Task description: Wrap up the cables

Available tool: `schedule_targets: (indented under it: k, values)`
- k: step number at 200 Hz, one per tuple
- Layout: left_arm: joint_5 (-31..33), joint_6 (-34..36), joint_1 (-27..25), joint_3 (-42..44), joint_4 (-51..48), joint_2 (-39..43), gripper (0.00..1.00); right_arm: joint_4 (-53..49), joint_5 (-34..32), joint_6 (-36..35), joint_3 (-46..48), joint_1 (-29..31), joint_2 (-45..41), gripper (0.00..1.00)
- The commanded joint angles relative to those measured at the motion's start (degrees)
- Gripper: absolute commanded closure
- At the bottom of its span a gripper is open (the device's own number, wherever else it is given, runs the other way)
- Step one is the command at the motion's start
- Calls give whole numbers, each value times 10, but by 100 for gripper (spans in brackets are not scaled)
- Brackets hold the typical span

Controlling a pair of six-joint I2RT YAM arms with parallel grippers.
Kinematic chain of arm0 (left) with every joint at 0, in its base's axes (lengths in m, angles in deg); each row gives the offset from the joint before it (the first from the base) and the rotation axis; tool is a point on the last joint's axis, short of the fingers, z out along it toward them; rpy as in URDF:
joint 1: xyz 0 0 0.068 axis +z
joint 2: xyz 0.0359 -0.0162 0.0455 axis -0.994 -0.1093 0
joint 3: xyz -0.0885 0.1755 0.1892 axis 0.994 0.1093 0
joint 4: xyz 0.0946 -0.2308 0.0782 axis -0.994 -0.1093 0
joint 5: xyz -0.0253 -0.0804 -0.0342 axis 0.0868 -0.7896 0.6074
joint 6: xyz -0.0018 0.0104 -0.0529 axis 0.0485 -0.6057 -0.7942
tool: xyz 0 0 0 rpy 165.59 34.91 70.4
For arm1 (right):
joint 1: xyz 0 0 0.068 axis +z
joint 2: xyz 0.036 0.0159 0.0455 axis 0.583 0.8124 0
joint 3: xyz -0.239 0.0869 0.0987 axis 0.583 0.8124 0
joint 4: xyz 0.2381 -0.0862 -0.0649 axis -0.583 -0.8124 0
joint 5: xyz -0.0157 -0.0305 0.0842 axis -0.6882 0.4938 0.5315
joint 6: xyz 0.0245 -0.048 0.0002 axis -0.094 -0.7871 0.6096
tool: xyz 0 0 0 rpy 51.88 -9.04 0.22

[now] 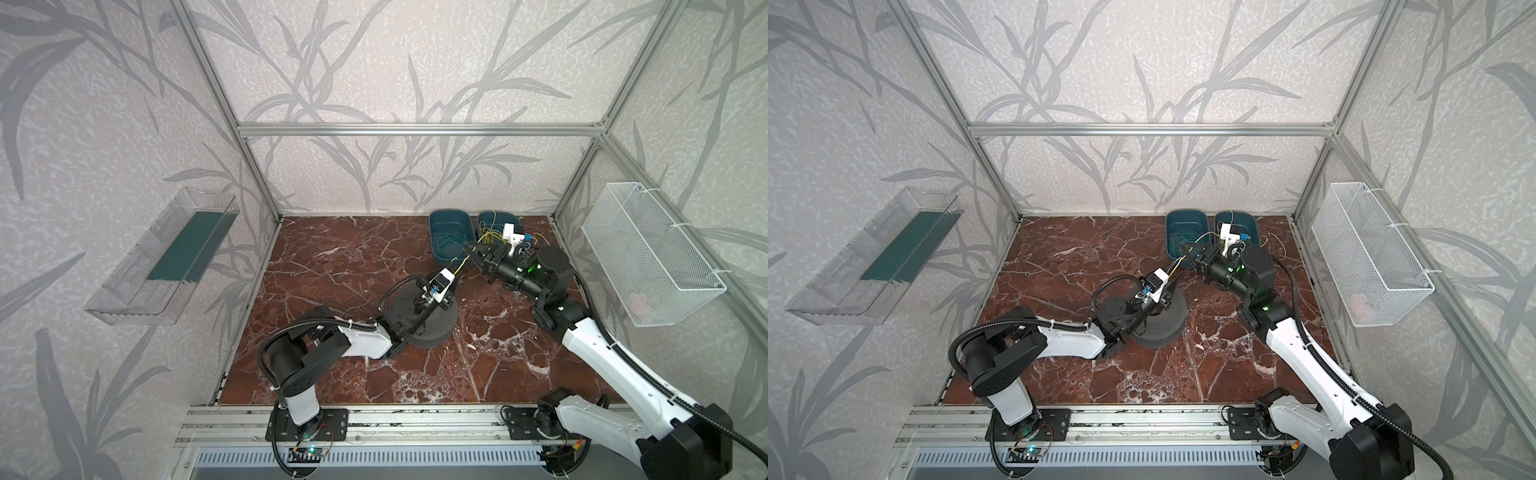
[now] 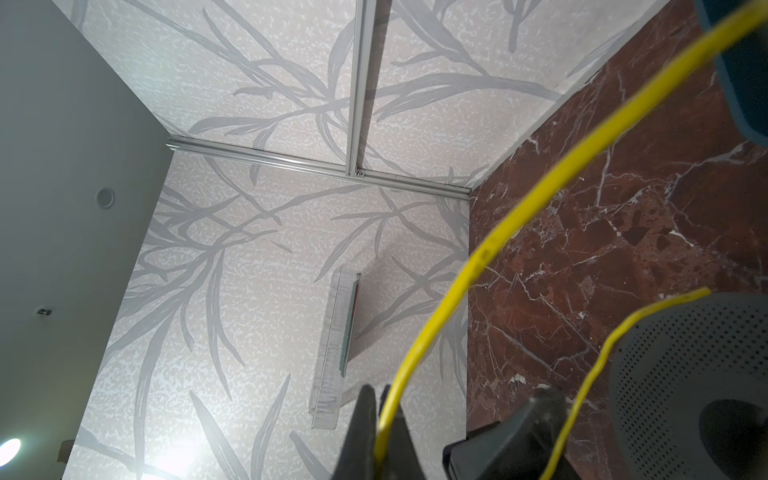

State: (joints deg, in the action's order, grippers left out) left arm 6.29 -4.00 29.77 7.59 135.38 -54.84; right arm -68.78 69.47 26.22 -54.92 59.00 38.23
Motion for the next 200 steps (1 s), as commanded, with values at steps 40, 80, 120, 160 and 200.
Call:
schedule_targets:
  k: [40, 80, 120, 160, 200]
  values:
    - [-15, 14, 0, 3, 27, 5, 96, 32, -15, 4, -3, 2, -9, 100]
    - [-15, 12, -1, 46, 27, 36, 100, 8, -15, -30, -41, -24, 13, 100]
    - [3, -51, -1, 134, -9, 131, 100, -8, 5, -93, -120, -73, 104, 100]
    - [-58, -125, -1, 62, -473, 292, 100, 32, 28, -107, -179, -75, 191, 100]
    - [-157, -152, -2, -13, -748, 327, 100, 7, 18, -141, -219, -79, 214, 100]
